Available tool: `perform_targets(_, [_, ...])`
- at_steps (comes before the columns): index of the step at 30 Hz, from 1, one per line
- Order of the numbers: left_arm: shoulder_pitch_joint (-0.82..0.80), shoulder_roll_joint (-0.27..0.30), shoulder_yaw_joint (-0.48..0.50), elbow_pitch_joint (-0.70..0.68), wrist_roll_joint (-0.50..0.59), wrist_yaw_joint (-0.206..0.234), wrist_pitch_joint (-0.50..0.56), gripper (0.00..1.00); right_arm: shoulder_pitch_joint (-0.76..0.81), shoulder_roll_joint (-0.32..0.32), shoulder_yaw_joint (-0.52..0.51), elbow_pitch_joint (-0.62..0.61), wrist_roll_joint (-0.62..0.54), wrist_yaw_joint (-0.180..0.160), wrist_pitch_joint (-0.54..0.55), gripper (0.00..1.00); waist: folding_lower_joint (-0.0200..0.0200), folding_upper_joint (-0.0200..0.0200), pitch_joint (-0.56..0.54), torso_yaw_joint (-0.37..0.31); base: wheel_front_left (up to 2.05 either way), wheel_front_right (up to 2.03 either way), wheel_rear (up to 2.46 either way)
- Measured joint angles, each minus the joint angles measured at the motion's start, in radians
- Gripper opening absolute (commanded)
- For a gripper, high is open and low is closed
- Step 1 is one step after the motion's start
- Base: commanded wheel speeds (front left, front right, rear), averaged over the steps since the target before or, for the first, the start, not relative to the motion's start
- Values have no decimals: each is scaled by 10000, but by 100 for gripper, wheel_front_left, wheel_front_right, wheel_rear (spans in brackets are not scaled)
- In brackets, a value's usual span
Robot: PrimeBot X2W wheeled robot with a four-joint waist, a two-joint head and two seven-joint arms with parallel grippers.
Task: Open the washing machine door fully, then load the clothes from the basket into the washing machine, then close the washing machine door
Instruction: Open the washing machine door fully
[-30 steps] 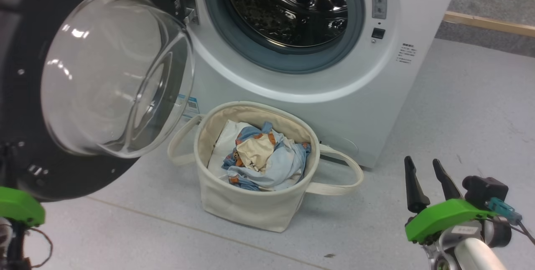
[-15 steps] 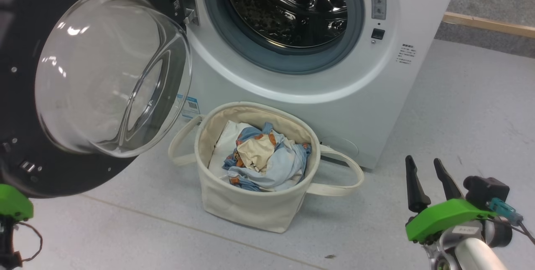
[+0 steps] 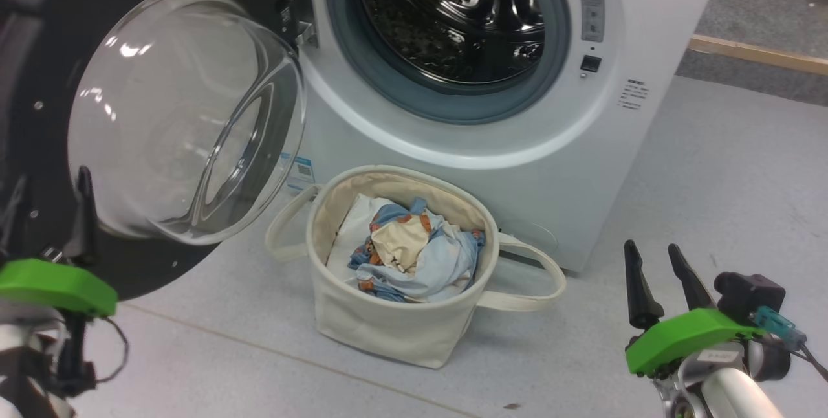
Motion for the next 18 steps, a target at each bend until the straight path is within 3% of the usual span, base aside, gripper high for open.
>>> perform_targets(6, [777,-408,-257,-1122,-443,-543,52,100,-4,-84,94,-98,-173,0,-71,100,0,0,-8,-387,0,0,0])
perform_targets(18, [1753,-656,-677,-1779,-514,-566,-15,100,-191,-245,253,-366,-349,0,-71,100,0,0,79,-1877,0,0,0])
